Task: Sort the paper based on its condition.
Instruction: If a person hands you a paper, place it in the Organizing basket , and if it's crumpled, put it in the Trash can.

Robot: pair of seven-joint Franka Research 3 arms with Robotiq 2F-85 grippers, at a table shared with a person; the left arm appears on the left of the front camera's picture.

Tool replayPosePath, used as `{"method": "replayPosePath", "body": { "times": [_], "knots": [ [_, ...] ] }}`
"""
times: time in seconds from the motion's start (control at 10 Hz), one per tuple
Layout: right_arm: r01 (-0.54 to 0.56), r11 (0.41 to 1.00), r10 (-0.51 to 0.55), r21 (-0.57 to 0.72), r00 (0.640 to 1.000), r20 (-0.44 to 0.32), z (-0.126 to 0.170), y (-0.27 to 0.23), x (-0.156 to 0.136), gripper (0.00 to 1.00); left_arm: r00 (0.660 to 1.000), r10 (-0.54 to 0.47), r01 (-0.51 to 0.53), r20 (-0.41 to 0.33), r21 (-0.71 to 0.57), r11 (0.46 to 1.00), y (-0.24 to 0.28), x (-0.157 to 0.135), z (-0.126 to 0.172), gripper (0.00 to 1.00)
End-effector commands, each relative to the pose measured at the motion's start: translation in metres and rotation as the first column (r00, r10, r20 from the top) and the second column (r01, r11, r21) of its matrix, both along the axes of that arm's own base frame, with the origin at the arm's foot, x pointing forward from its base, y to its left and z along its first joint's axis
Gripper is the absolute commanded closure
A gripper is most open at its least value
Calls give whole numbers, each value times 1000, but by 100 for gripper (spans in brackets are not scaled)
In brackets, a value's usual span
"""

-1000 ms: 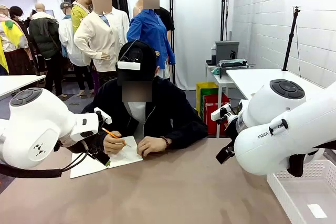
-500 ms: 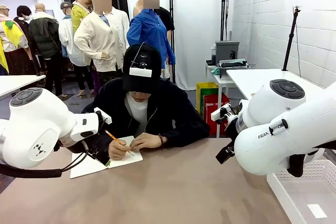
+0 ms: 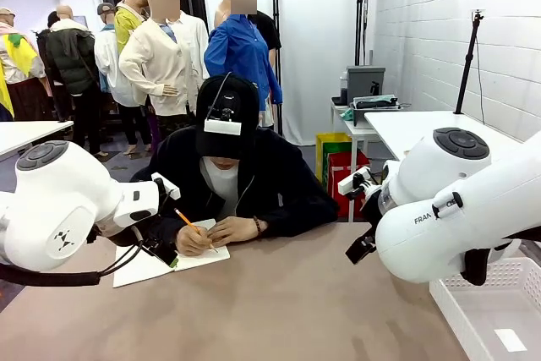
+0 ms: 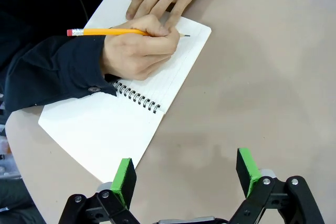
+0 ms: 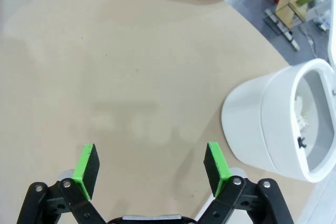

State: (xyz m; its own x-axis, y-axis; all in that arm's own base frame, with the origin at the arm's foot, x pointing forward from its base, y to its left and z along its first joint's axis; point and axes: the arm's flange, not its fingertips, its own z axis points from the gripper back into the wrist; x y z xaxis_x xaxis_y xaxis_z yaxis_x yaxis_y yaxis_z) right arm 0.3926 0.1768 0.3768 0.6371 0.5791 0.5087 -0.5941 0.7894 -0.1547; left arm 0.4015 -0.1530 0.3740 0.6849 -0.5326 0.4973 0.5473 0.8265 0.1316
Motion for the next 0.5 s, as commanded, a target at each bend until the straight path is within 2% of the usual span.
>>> {"method": "replayPosePath", "body": {
  "times": [0.0, 0.2, 0.4],
  "knots": [
    [-67, 997, 69, 36, 996, -65, 13, 42, 0, 0, 998, -34, 31, -48, -50, 998, 2, -6, 28, 0],
    [-104, 994, 106, 17, 986, -130, 28, 77, -7, 0, 993, -44, 35, -112, -80, 996, -3, -15, 54, 0],
    [-131, 991, 135, 39, 983, -126, 52, 102, -11, 0, 992, -89, 83, -89, -75, 994, -3, -35, 86, 0]
  ]
}}
